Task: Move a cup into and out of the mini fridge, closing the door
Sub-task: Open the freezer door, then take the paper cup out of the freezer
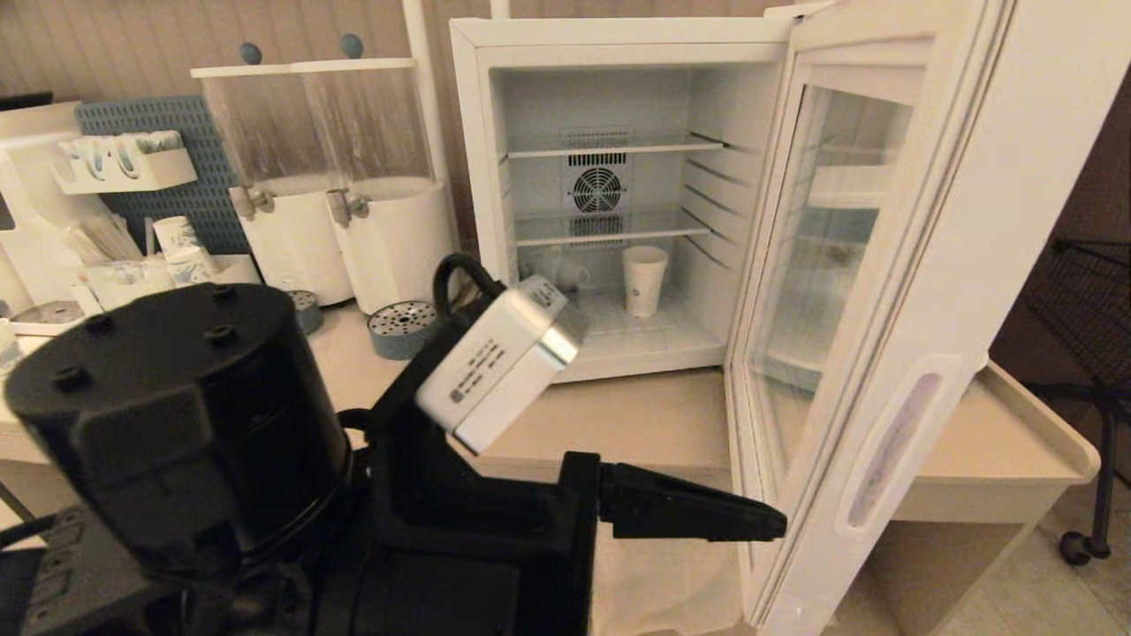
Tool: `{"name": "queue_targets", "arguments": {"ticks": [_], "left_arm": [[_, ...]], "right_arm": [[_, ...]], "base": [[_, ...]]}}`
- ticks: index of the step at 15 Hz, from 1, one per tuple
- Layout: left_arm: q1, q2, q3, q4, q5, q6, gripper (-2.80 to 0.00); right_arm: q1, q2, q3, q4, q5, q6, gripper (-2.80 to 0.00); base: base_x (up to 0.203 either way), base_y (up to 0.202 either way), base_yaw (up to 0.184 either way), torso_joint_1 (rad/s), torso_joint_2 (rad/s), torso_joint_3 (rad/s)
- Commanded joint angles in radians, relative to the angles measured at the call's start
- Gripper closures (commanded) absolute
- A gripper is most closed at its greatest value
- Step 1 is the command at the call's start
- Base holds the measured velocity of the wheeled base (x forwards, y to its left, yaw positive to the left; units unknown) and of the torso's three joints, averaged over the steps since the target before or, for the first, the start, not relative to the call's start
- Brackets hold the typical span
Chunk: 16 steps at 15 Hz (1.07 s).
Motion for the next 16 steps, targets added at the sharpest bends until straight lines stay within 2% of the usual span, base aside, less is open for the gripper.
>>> {"name": "queue_targets", "arguments": {"ticks": [1, 3, 4, 6, 8, 10, 11, 13, 16], "left_arm": [[0.061, -0.032, 0.028, -0.004, 0.000, -0.002, -2.80], [0.179, -0.051, 0.057, 0.001, 0.006, -0.001, -2.80], [0.212, -0.079, 0.071, 0.012, 0.008, -0.001, -2.80], [0.236, -0.173, 0.095, 0.093, 0.010, 0.005, -2.80], [0.245, -0.262, 0.101, 0.257, 0.026, 0.043, -2.80], [0.257, -0.367, 0.093, 0.409, 0.125, 0.078, -2.80], [0.266, -0.402, 0.089, 0.473, 0.196, 0.102, -2.80], [0.296, -0.468, 0.105, 0.534, 0.321, 0.136, -2.80], [0.327, -0.620, 0.105, 0.664, 0.498, 0.147, -2.80]], "right_arm": [[0.001, 0.002, 0.000, 0.001, 0.000, 0.000, 0.00], [0.001, 0.002, 0.000, 0.001, 0.000, 0.000, 0.00], [0.001, 0.002, 0.000, 0.001, 0.000, 0.000, 0.00], [0.001, 0.002, 0.000, 0.001, 0.000, 0.000, 0.00], [0.001, 0.002, 0.000, 0.001, 0.000, 0.000, 0.00], [0.001, 0.002, 0.000, 0.001, 0.000, 0.000, 0.00], [0.001, 0.002, 0.000, 0.001, 0.000, 0.000, 0.00], [0.001, 0.002, 0.000, 0.001, 0.000, 0.000, 0.00], [0.001, 0.002, 0.000, 0.001, 0.000, 0.000, 0.00]], "base": [[0.000, 0.000, 0.000, 0.000, 0.00, 0.000], [0.000, 0.000, 0.000, 0.000, 0.00, 0.000], [0.000, 0.000, 0.000, 0.000, 0.00, 0.000], [0.000, 0.000, 0.000, 0.000, 0.00, 0.000], [0.000, 0.000, 0.000, 0.000, 0.00, 0.000], [0.000, 0.000, 0.000, 0.000, 0.00, 0.000], [0.000, 0.000, 0.000, 0.000, 0.00, 0.000], [0.000, 0.000, 0.000, 0.000, 0.00, 0.000], [0.000, 0.000, 0.000, 0.000, 0.00, 0.000]]}}
